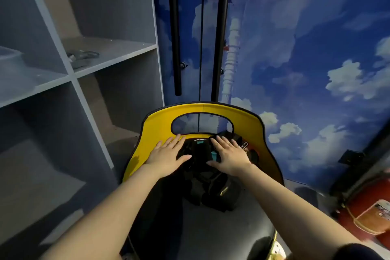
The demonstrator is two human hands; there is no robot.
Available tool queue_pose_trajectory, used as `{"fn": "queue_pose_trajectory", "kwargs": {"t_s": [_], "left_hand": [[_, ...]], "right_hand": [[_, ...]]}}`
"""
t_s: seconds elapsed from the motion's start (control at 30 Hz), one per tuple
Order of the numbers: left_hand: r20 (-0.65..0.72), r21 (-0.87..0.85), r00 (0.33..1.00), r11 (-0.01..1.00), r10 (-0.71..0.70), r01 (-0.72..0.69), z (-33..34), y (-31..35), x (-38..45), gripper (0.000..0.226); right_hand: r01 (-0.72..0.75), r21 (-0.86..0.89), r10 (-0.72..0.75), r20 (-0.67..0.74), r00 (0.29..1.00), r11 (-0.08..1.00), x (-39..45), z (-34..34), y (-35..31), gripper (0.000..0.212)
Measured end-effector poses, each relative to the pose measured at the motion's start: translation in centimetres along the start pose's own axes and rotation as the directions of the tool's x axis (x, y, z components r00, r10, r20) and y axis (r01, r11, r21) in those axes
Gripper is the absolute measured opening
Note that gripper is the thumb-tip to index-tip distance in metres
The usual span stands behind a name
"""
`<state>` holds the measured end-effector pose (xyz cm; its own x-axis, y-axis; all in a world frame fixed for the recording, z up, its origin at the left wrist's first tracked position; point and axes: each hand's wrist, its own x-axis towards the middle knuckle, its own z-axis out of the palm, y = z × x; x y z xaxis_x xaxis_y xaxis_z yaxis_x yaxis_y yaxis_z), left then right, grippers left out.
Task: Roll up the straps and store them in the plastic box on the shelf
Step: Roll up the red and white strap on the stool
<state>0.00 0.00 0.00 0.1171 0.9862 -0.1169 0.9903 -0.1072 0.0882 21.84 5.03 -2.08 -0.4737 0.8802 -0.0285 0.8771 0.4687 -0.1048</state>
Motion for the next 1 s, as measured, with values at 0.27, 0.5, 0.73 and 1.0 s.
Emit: {"fn": "queue_pose_trajectory", "kwargs": {"t_s": [0.27,0.5,0.73,1.0], "left_hand": [[0.16,-0.085,0.98,0.987,-0.12,0.135,4.5,-0.7,7.7,0.069],[0.236,-0.358,0.948,0.887,-0.215,0.29,6.9,0.1,12.6,0.06],[0.268,-0.61,0.931,0.705,-0.247,0.362,10.3,1.3,13.6,0.047],[0.292,-0.799,0.853,0.379,-0.433,0.466,9.1,0.5,13.4,0.051]], "right_hand": [[-0.09,0.113,0.076,0.126,0.989,0.989,6.6,4.7,1.3,0.086],[-0.212,0.199,0.183,0.154,0.971,0.957,10.5,7.6,1.5,0.074],[-0.45,0.596,0.45,0.16,0.878,0.665,13.5,9.1,0.3,0.053],[-0.185,0.801,0.407,-0.08,0.91,0.57,10.6,10.0,-2.5,0.057]]}}
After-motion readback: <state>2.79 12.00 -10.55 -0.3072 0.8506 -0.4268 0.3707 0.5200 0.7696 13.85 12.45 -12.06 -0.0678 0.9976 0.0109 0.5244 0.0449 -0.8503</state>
